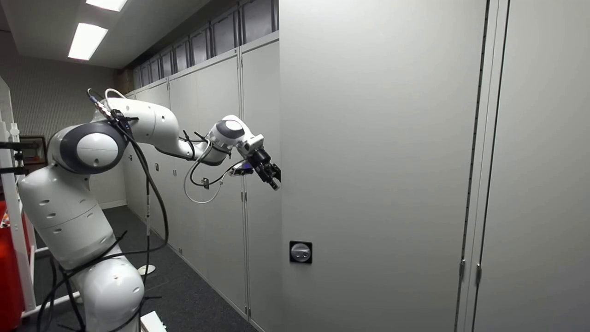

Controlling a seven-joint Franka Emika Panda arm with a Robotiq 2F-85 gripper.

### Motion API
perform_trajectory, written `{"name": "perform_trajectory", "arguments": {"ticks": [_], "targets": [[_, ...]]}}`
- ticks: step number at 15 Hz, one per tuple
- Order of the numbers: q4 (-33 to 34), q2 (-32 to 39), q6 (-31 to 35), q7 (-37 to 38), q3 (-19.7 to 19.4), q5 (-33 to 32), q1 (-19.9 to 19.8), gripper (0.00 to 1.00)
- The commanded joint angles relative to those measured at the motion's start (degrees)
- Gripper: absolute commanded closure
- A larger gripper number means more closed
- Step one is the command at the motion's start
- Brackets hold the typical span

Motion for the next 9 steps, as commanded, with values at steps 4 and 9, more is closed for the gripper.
{"name": "perform_trajectory", "arguments": {"ticks": [4,9], "targets": [[-4.63,-5.61,2.52,-1.16,-0.2,3.52,-2.75,0.0],[-6.5,-7.7,3.41,-1.85,-0.5,5.25,-3.99,0.0]]}}
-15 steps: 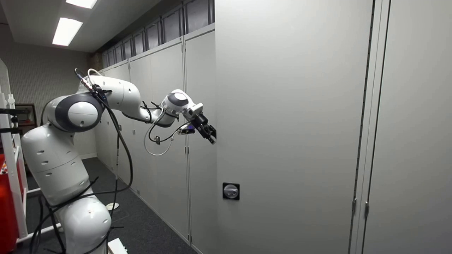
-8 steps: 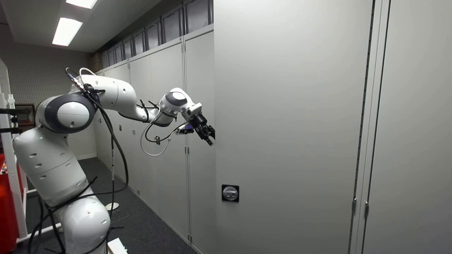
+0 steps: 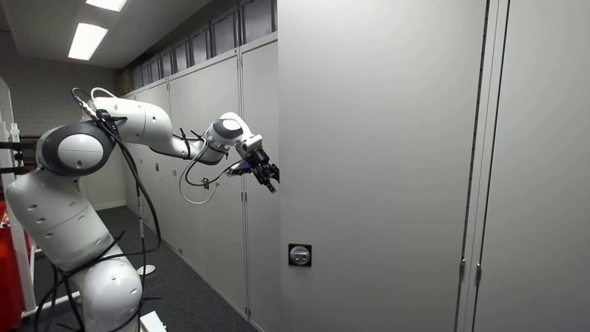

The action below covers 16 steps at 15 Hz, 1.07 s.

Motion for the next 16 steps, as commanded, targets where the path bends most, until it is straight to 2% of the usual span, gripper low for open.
{"name": "perform_trajectory", "arguments": {"ticks": [1,16], "targets": [[-3.9,-4.52,2.05,-1.86,-0.55,1.92,-1.7,0.0],[-8.92,-11.39,3.56,-10.87,-2.47,8.3,-5.67,0.0]]}}
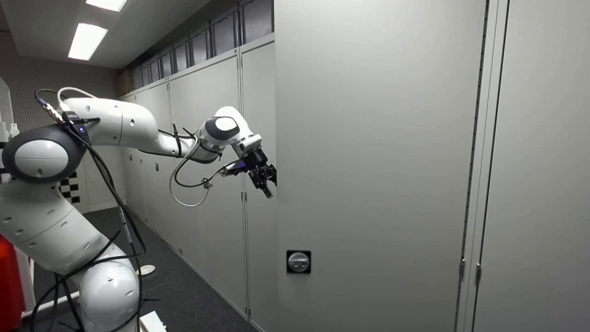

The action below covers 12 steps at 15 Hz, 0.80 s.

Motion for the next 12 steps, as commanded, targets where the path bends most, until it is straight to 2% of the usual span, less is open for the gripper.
{"name": "perform_trajectory", "arguments": {"ticks": [1,12], "targets": [[-3.11,-3.8,0.88,-4.24,-0.18,2.11,-2.03,0.0],[-6.12,-6.97,0.76,-9.38,-1.24,4.68,-5.55,0.0]]}}
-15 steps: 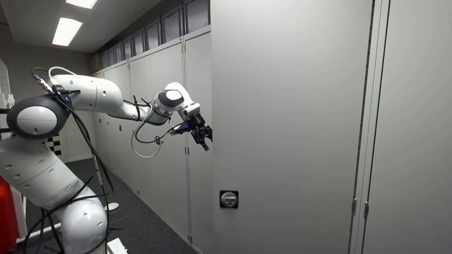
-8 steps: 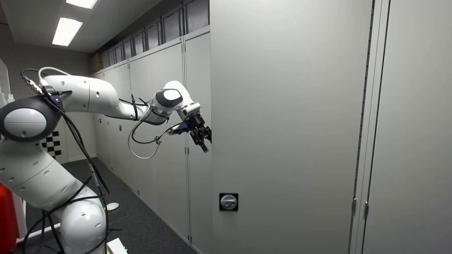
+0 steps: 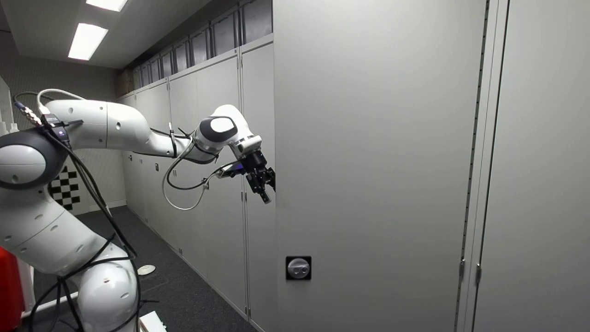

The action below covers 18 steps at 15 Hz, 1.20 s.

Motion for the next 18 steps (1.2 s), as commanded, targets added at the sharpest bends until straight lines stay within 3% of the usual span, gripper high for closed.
{"name": "perform_trajectory", "arguments": {"ticks": [1,18], "targets": [[-2.86,-2.93,0.64,-3.53,-0.41,1.85,-1.98,0.0],[-5.93,-5.96,0.65,-11.07,-3.8,2.88,-7.64,0.0]]}}
